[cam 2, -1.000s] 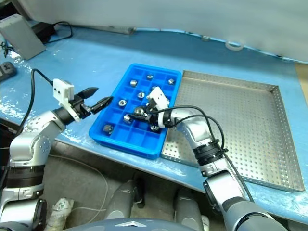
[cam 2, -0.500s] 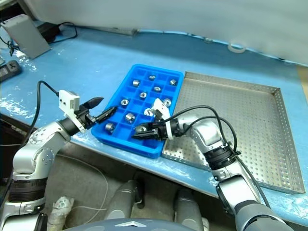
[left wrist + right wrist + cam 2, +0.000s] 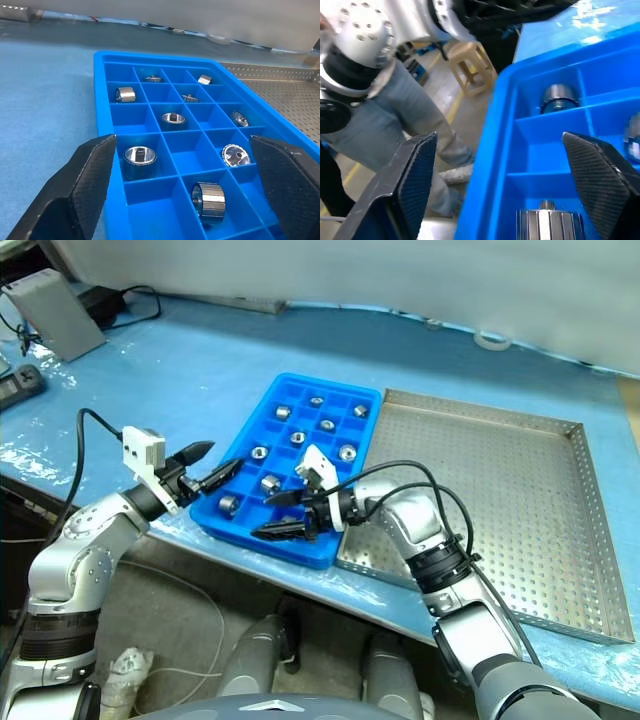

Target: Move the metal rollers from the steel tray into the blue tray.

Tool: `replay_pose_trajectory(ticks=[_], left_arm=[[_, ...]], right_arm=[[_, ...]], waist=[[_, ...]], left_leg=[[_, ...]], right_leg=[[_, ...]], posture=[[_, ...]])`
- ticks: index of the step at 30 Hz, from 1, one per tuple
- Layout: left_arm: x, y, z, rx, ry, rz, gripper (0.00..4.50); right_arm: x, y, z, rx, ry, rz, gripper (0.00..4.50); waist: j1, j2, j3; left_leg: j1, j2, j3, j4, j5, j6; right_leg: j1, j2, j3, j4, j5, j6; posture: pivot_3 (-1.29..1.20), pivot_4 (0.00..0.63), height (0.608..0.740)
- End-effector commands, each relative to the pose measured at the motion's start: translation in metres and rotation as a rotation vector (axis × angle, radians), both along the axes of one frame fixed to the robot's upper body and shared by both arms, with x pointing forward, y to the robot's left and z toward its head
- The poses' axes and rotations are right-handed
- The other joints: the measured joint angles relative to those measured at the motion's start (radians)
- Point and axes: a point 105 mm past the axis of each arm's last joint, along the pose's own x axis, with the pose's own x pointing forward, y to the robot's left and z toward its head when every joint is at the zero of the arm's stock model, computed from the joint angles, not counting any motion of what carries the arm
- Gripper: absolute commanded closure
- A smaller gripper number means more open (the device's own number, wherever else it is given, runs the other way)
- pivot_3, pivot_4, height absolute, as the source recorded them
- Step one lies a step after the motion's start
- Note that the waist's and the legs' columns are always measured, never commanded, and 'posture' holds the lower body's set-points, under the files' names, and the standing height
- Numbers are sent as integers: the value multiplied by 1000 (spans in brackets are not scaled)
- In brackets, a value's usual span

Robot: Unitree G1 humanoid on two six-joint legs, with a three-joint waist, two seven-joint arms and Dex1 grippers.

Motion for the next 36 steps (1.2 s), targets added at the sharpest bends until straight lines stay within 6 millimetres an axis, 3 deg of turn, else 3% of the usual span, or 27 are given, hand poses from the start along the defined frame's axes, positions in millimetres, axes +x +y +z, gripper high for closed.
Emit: replay_pose_trajectory(ticks=[1,3,9,12,14,19,23,30,36], left_arm=[[0,-8,15,-12,-57,-28,0],[1,-13,16,-20,-63,-45,0],[15,-33,19,-66,-75,-90,0],[36,-56,22,-96,-89,-104,0],[45,-72,30,-132,-110,-138,0],[52,-106,39,-108,-145,-289,0],[53,-119,42,-66,-160,-394,0],[51,-128,37,-46,-146,-462,0],[48,-121,33,-28,-138,-457,0]], right_arm=[[13,-12,19,24,-119,-51,508],[18,-27,30,42,-153,-97,508],[58,-90,63,104,-282,-485,508],[87,-149,62,47,-367,-868,508],[88,-167,58,46,-365,-981,508],[60,-156,53,123,-330,-958,508],[44,-155,45,123,-316,-969,508],[36,-174,40,113,-339,-1109,508],[42,-179,43,100,-374,-1161,508]], waist=[[2,0,0],[5,0,0],[2,-1,0],[3,-1,0],[2,-2,-1],[-22,-2,-1],[-44,-2,-1],[-61,-2,-1],[-61,-2,-1]], left_leg=[[0,0,0,0,0,0],[0,0,0,0,0,0],[0,-1,0,0,1,1],[0,0,0,0,1,1],[0,-1,1,1,2,2],[-1,-1,1,1,2,5],[-1,0,1,0,0,11],[0,0,2,2,-1,11],[0,0,2,2,-2,10]], right_leg=[[0,0,0,0,0,0],[0,0,0,0,0,0],[1,0,0,0,0,0],[1,0,0,1,0,0],[1,0,0,1,0,0],[-1,0,1,0,1,0],[-2,0,1,1,1,0],[0,0,1,0,0,0],[1,0,2,0,1,-1]], posture=[[126,150,740],[113,150,740],[66,150,740],[27,150,740],[-2,150,740],[-75,150,740],[-132,150,740],[-189,150,740],[-158,150,740]])
